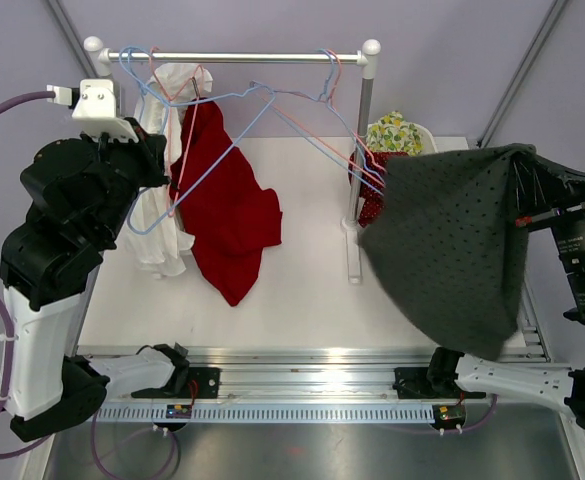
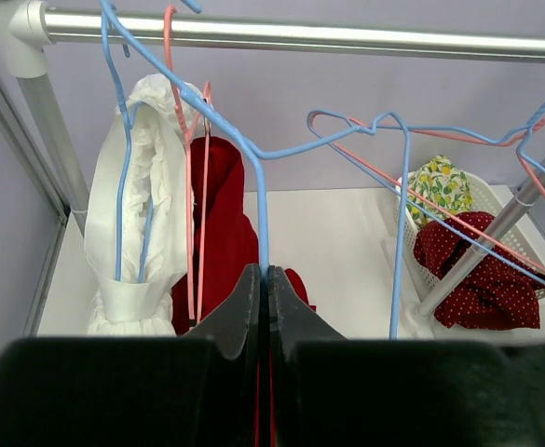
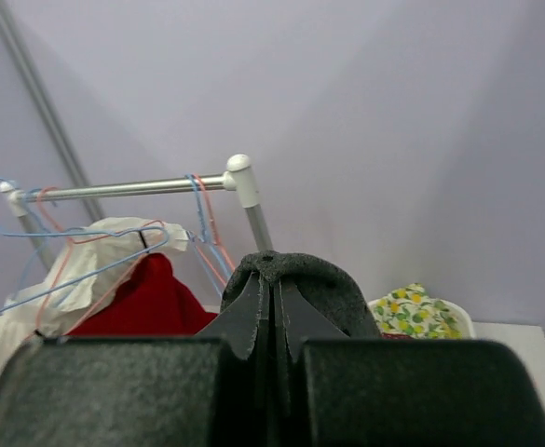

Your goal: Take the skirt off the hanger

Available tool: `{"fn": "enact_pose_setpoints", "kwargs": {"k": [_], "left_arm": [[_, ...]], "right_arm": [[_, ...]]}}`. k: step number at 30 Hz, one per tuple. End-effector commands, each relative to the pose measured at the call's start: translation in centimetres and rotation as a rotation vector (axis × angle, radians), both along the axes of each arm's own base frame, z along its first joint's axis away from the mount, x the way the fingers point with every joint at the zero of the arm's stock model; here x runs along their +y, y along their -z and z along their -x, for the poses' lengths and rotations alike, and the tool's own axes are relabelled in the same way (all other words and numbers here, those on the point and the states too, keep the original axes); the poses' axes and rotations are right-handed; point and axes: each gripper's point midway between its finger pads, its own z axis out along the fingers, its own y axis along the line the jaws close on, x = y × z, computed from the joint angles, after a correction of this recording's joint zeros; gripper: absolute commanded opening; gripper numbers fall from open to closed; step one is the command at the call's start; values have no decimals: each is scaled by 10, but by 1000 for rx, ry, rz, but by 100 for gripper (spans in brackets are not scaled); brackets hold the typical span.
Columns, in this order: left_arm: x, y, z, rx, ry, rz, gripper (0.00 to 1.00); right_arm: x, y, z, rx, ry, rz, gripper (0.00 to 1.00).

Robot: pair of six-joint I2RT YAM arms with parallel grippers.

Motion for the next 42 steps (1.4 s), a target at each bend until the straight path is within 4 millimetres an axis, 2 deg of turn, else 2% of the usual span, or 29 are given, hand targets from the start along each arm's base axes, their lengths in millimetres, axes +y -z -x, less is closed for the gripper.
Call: {"fn": "enact_pose_setpoints", "kwargs": {"k": [1,3,4,6,8,12,13,14,16,17,18,19,20,21,23,24,26,27,30,31,32,33,34,35,37,38,39,41,42], "left_arm": [[5,-24,4,-73,-9,31,0],[3,-23,3,-73,0,34,0],[1,-24,5,-76,14,40,0],[-5,-23,4,-78,43,48,0],[-10,-24,6,-83,75,51,0],[-36,-13,4,-56,200,-1,0],[-38,-13,4,-54,207,-12,0],[-43,-6,-3,-34,211,-38,0],[-40,-6,-8,-33,177,-79,0],[-41,-3,-13,-26,166,-106,0],[-39,-4,-17,-24,145,-115,0],[-38,-5,-19,-24,136,-117,0],[-38,-12,-19,-39,132,-106,0],[-39,-11,-24,-40,127,-138,0],[-39,-19,-25,-60,126,-138,0],[-40,-19,-29,-58,116,-144,0],[-39,-23,-32,-70,106,-158,0],[-39,-21,-36,-65,93,-168,0],[-40,-25,-42,-82,79,-176,0],[-41,-23,-46,-77,72,-184,0],[-43,-22,-50,-77,67,-191,0],[-43,-23,-52,-77,61,-195,0],[-45,-20,-55,-72,61,-200,0],[-48,-18,-59,-69,60,-207,0],[-51,-12,-66,-58,54,-221,0],[-52,-12,-70,-65,51,-223,0],[-54,-11,-73,-64,48,-228,0],[-55,-9,-78,-61,40,-243,0],[-56,-5,-83,-52,30,-256,0]], "right_arm": [[-11,-17,-12,-7,132,-2,0],[-9,-22,-18,-5,174,25,0],[4,-19,-26,8,198,71,0],[6,-21,-36,5,286,146,0],[23,-20,-47,-2,317,221,0],[37,-30,-53,-43,327,294,0],[49,-29,-59,-43,322,334,0],[45,-36,-62,-48,335,352,0],[71,-18,-87,-14,332,517,0],[71,-25,-95,-25,319,519,0],[53,-11,-117,43,384,590,0],[49,-3,-139,77,413,612,0],[40,-6,-148,84,420,564,0],[21,-4,-169,92,456,560,0],[15,-10,-184,77,422,494,0],[-1,-9,-193,94,457,484,0],[3,-5,-216,105,425,467,0],[6,4,-233,129,417,471,0],[13,-2,-250,103,370,420,0],[16,5,-264,113,360,417,0],[20,-1,-267,92,340,397,0],[24,10,-285,115,329,401,0],[27,9,-290,113,318,396,0],[25,-2,-292,83,318,371,0],[24,9,-316,99,311,360,0],[14,2,-320,84,324,325,0],[12,12,-336,102,319,314,0],[7,11,-348,83,307,276,0],[0,20,-361,94,321,274,0]]}}
